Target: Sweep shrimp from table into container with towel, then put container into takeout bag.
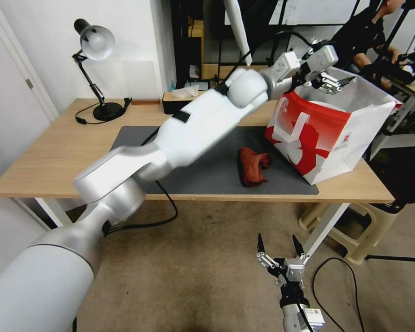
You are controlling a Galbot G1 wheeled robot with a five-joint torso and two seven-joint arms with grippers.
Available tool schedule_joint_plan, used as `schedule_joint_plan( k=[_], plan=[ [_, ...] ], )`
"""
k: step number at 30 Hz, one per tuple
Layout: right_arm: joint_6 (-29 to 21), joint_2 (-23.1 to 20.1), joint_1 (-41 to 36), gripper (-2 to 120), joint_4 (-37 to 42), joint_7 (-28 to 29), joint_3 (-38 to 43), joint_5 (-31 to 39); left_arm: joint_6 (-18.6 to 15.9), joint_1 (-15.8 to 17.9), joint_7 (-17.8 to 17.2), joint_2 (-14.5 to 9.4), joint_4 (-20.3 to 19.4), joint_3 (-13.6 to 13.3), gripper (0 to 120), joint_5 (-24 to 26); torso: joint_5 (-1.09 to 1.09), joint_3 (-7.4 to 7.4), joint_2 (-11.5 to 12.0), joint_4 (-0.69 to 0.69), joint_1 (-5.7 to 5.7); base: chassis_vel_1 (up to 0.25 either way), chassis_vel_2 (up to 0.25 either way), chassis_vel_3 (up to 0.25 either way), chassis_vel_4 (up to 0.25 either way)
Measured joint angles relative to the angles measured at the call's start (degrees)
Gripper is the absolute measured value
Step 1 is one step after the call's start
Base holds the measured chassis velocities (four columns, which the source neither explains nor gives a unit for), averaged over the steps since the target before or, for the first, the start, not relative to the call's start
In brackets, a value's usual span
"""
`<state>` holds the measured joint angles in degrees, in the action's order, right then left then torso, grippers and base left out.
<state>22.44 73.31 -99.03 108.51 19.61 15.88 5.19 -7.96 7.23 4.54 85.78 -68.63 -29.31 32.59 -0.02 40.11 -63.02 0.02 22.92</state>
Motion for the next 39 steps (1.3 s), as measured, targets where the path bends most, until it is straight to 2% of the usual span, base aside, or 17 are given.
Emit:
schedule_joint_plan(
  k=[2,4,5,6,11,15,16,19,20,21,24,25,28,29,32,36,39],
  plan=[
    [0.0,0.0,0.0,100,0.0,0.0,0.0,0.0,-1.2,-0.6,-1.9,-0.7,-1.2,0.0,100,1.0,0.0,0.0,0.0,0.0,0.0,0.0,0.0,0.0,0.0],
    [0.0,-0.2,-0.1,100,0.2,0.0,0.1,0.0,-7.5,-4.3,-14.6,-4.6,-8.7,1.0,100,9.4,-0.01,0.0,0.0,0.0,0.0,0.0,0.0,0.0,0.0],
    [0.0,-0.2,-0.1,100,0.2,0.0,0.1,0.0,-7.5,-4.3,-14.6,-4.6,-8.7,1.0,100,9.4,-0.01,0.0,0.0,0.0,0.0,0.0,0.0,0.0,0.0],
    [0.0,-0.2,-0.1,100,0.2,0.0,0.1,0.0,-8.8,-5.6,-18.1,-5.9,-11.1,1.6,100,11.6,0.0,0.0,0.0,-0.01,-0.01,0.0,0.0,0.0,0.0],
    [0.0,-0.3,-0.1,100,0.3,0.0,0.1,0.0,-9.5,-6.7,-20.2,-6.8,-12.7,2.1,100,12.7,0.0,0.0,0.0,-0.03,0.0,0.0,0.0,0.0,0.0],
    [-0.2,-0.3,-0.2,100,1.0,0.1,0.3,0.0,-10.4,-12.3,-24.9,-11.8,-19.9,4.5,100,14.1,-0.01,0.0,0.0,-0.01,0.0,0.0,0.0,0.0,0.0],
    [-0.2,-0.3,-0.2,100,1.0,0.1,0.3,0.0,-10.4,-12.3,-24.9,-11.8,-19.9,4.5,100,14.1,-0.01,0.0,0.0,-0.01,0.0,0.0,0.0,0.0,0.0],
    [-0.2,-0.1,-0.7,100,2.1,0.3,0.9,-0.2,-9.8,-21.8,-26.4,-17.9,-28.4,8.5,100,12.0,0.0,0.0,0.0,-0.03,0.0,0.0,0.0,0.0,0.0],
    [-0.2,-0.1,-0.7,100,2.1,0.3,0.9,-0.2,-9.8,-21.8,-26.4,-17.9,-28.4,8.5,100,12.0,0.0,0.0,0.0,-0.03,0.0,0.0,0.0,0.0,0.0],
    [-0.2,-0.1,-0.8,100,2.4,0.3,1.1,-0.3,-9.2,-24.3,-26.4,-19.2,-30.1,9.8,100,10.8,0.01,0.0,0.0,-0.04,0.0,0.0,0.0,0.0,0.0],
    [0.3,-0.2,-1.6,100,4.5,1.0,2.4,-1.2,-4.6,-41.9,-24.7,-24.9,-38.8,18.8,100,3.6,0.01,-0.02,0.0,0.0,-0.01,0.0,0.0,0.0,0.0],
    [0.3,-0.2,-1.6,100,4.5,1.0,2.4,-1.2,-4.6,-41.9,-24.7,-24.9,-38.8,18.8,100,3.6,0.01,-0.02,0.0,0.0,-0.01,0.0,0.0,0.0,0.0],
    [0.3,-0.6,-2.1,100,6.0,1.2,3.5,-1.3,-2.0,-49.7,-23.8,-26.5,-40.9,22.8,100,-0.3,0.01,-0.01,0.0,-0.02,-0.01,0.0,0.0,0.0,0.0],
    [0.3,-0.6,-2.1,100,6.0,1.2,3.5,-1.3,-2.0,-49.7,-23.8,-26.5,-40.9,22.8,100,-0.3,0.01,-0.01,0.0,-0.02,-0.01,0.0,0.0,0.0,0.0],
    [0.3,-0.7,-2.6,100,7.3,1.4,4.6,-1.9,-0.4,-56.9,-23.9,-27.4,-43.2,27.1,100,-4.0,0.01,-0.01,0.0,-0.05,-0.01,0.0,0.0,0.0,0.0],
    [0.1,-0.7,-2.8,100,8.3,1.6,5.1,-2.1,1.0,-61.2,-24.5,-28.1,-44.6,29.5,100,-6.5,0.0,-0.01,0.0,-0.02,-0.01,0.0,0.0,0.0,0.0],
    [-0.5,-1.0,-2.8,100,9.3,2.0,5.5,-2.1,2.0,-66.9,-25.2,-29.0,-46.6,32.6,100,-8.9,0.02,-0.01,0.0,-0.02,-0.01,0.0,0.0,0.0,0.0]
  ],
)
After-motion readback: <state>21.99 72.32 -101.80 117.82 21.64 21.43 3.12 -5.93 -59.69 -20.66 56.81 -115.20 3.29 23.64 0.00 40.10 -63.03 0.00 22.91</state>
